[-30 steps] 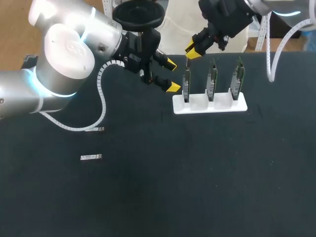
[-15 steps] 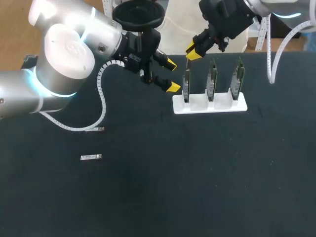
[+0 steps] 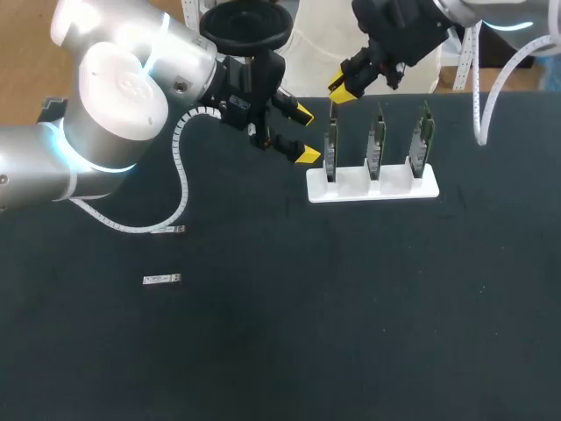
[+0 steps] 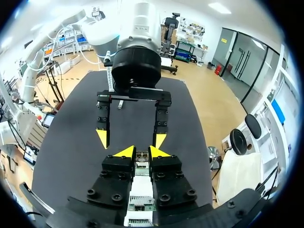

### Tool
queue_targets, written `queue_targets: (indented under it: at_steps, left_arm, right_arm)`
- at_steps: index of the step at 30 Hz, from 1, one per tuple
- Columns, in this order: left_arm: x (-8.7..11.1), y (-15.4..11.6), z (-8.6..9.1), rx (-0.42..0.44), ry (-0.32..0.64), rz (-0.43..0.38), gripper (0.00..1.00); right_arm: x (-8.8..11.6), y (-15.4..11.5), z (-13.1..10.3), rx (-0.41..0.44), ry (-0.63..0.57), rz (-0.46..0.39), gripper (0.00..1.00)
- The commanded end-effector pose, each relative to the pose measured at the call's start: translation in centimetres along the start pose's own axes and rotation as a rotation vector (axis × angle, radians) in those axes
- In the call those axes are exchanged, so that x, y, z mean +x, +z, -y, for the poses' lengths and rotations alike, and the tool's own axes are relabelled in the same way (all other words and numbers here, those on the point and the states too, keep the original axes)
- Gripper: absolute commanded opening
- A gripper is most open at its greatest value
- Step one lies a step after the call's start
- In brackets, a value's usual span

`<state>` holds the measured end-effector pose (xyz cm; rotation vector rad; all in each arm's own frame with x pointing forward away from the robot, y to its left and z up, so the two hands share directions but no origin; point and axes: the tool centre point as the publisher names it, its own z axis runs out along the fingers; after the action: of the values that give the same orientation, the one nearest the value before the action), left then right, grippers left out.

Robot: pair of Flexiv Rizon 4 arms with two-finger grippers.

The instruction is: Pick up the optical module with the left hand, and insert it into the network port with the right hand.

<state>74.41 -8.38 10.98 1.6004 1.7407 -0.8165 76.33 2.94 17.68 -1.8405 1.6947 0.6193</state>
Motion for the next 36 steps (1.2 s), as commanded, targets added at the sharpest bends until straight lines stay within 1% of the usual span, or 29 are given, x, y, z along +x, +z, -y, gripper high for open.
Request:
queue_targets:
  at_steps: [1, 8, 16, 24, 33, 34, 35, 36]
  left_arm:
    - [-0.03, 0.03, 0.05, -0.002, -0.001, -0.003, 1.00]
    - [-0.03, 0.03, 0.05, -0.002, -0.001, -0.003, 1.00]
    - [-0.03, 0.03, 0.05, -0.002, -0.001, -0.003, 1.00]
    - [-0.03, 0.03, 0.05, -0.002, -0.001, -0.003, 1.00]
    - [-0.03, 0.03, 0.05, -0.002, -0.001, -0.003, 1.00]
    - [-0.03, 0.03, 0.05, -0.002, -0.001, -0.003, 1.00]
    - [-0.03, 0.03, 0.05, -0.002, -0.001, -0.003, 1.00]
    - [-0.03, 0.03, 0.05, -0.002, -0.001, -0.003, 1.00]
  right_arm:
    - [0.21, 0.02, -0.03, 0.000, 0.004, -0.001, 0.00]
    - [0.55, 0.33, -0.25, -0.007, 0.015, -0.005, 0.00]
    - [0.36, 0.29, -0.34, -0.007, 0.011, -0.001, 0.00]
    - [0.72, 0.68, -0.33, -0.011, 0.016, -0.021, 0.00]
    - [0.81, 0.71, -0.34, -0.006, 0.023, -0.021, 0.00]
    - [0.82, 0.71, -0.35, -0.005, 0.026, -0.021, 0.26]
    - [0.82, 0.70, -0.35, -0.004, 0.028, -0.022, 0.97]
    - [0.84, 0.67, -0.35, -0.004, 0.030, -0.022, 1.00]
